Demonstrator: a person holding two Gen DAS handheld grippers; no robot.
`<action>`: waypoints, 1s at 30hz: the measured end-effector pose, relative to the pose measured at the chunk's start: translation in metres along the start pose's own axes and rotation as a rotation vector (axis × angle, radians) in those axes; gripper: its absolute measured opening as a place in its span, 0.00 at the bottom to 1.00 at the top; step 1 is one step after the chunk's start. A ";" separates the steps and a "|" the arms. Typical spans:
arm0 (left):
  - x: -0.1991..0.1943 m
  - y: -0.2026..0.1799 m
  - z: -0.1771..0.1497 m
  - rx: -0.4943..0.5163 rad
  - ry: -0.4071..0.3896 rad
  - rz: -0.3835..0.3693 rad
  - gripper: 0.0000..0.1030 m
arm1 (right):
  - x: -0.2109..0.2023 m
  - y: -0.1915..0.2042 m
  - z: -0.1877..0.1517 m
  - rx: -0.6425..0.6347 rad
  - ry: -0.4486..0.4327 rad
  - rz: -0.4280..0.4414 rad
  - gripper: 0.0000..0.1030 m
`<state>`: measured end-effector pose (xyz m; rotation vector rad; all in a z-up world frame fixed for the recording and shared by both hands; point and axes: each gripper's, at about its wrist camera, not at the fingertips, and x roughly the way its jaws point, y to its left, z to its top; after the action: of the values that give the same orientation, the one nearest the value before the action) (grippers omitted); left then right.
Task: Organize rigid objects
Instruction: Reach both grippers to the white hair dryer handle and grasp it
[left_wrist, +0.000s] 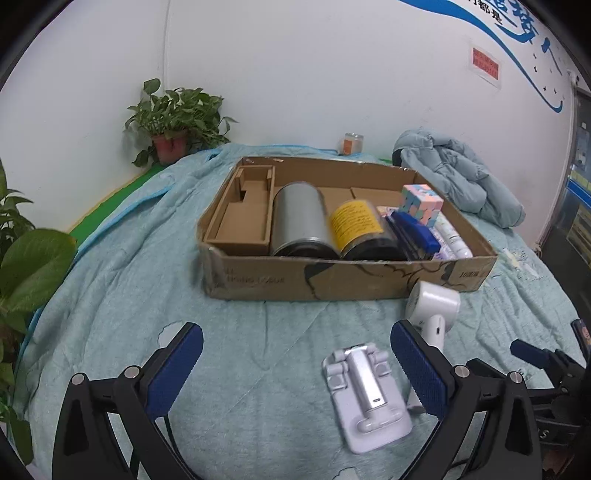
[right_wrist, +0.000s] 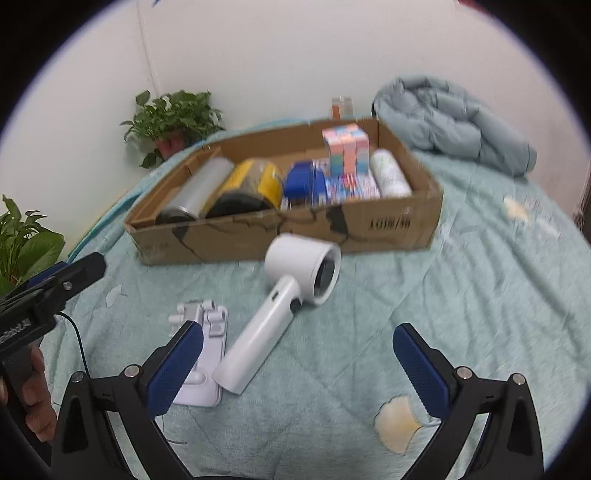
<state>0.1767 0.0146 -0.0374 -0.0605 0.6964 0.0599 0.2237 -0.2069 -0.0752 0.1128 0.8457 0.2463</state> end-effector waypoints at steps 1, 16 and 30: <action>0.002 0.003 -0.002 -0.004 0.008 0.002 0.99 | 0.007 0.000 -0.003 0.018 0.025 0.002 0.96; 0.014 0.006 -0.005 -0.025 0.099 -0.097 0.99 | 0.045 0.016 -0.012 -0.019 0.147 0.094 0.30; 0.057 -0.105 -0.034 -0.020 0.488 -0.733 0.81 | -0.016 -0.019 -0.055 -0.017 0.246 0.130 0.24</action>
<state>0.2065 -0.0907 -0.0964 -0.3541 1.1235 -0.6708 0.1758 -0.2291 -0.1037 0.1237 1.0822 0.3948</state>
